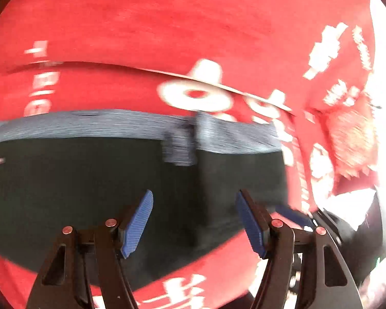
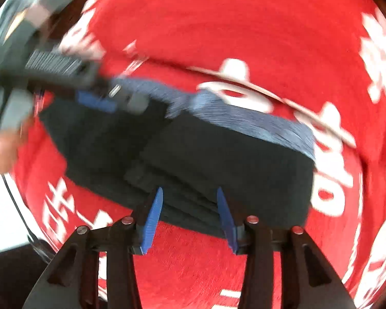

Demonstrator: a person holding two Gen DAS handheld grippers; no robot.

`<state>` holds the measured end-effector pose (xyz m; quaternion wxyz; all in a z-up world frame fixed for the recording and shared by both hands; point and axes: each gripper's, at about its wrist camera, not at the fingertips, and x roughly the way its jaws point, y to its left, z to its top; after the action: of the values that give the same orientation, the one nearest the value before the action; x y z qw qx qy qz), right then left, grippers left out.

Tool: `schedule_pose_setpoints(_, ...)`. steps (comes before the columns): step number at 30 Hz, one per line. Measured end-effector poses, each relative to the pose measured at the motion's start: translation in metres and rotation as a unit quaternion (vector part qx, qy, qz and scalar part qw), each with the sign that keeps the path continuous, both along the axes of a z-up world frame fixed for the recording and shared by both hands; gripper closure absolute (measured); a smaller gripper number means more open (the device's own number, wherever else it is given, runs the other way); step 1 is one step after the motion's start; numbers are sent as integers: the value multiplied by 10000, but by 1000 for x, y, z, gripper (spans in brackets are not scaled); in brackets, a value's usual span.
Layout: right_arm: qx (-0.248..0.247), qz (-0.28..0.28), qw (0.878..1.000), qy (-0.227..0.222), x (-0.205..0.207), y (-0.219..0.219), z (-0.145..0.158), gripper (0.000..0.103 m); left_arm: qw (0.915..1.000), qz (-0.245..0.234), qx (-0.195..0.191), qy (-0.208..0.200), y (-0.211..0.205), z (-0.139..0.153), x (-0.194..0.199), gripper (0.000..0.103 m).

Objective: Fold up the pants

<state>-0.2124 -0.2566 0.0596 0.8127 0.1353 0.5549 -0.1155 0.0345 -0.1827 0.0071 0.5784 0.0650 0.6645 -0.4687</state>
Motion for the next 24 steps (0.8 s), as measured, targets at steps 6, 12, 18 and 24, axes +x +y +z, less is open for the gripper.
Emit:
schedule_pose_setpoints(6, 888, -1379, 9864, -135, -22, -60, -6, 51, 9964, -738, -182, 362, -40, -9, -35, 35)
schedule_pose_setpoints(12, 1137, -1613, 9803, -103, -31, -72, -20, 51, 9965, -729, 175, 358, -49, -25, -42, 35)
schedule_pose_setpoints(18, 1180, -1727, 9777, -196, -40, -77, -20, 51, 9982, -440, 273, 290, -41, -26, -34, 35)
schedule_pose_setpoints(24, 1328, -1739, 9757, -137, -37, -82, -33, 51, 9970, -662, 344, 224, -52, -35, -44, 35)
